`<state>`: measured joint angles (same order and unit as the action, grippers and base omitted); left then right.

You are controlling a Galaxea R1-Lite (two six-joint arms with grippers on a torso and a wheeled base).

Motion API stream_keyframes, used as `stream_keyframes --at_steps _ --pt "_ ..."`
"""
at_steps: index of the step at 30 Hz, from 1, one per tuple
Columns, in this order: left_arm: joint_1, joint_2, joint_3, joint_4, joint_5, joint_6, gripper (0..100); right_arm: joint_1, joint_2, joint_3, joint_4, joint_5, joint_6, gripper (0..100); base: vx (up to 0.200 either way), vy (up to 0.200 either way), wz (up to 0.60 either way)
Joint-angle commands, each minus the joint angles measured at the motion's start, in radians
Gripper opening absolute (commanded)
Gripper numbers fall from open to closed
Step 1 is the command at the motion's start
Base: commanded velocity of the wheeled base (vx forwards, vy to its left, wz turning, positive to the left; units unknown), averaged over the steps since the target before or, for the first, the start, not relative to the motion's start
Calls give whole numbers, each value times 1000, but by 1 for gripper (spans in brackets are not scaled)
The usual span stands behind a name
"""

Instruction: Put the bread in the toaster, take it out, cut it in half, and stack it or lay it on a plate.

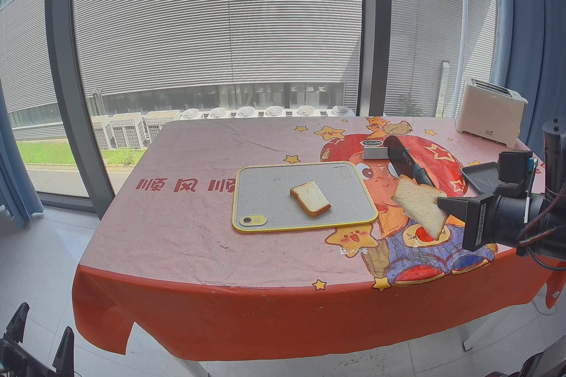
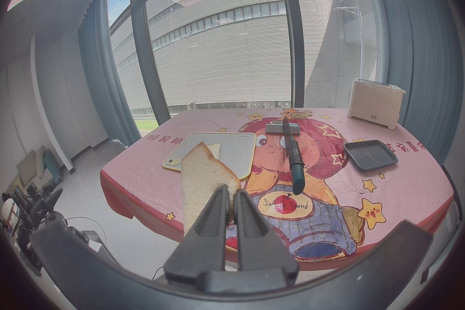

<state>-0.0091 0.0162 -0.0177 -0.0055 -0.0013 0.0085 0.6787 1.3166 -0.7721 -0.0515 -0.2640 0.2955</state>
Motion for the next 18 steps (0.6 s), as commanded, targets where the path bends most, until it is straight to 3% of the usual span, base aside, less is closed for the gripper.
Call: stream_keyframes --at_steps 1,18 --pt "0 -16 18 -1 0 -1 100 1 4 1 -1 0 -1 0 0 -200 0" --pt "0 -16 18 -1 0 -1 100 1 9 1 -2 0 1 0 0 -200 0"
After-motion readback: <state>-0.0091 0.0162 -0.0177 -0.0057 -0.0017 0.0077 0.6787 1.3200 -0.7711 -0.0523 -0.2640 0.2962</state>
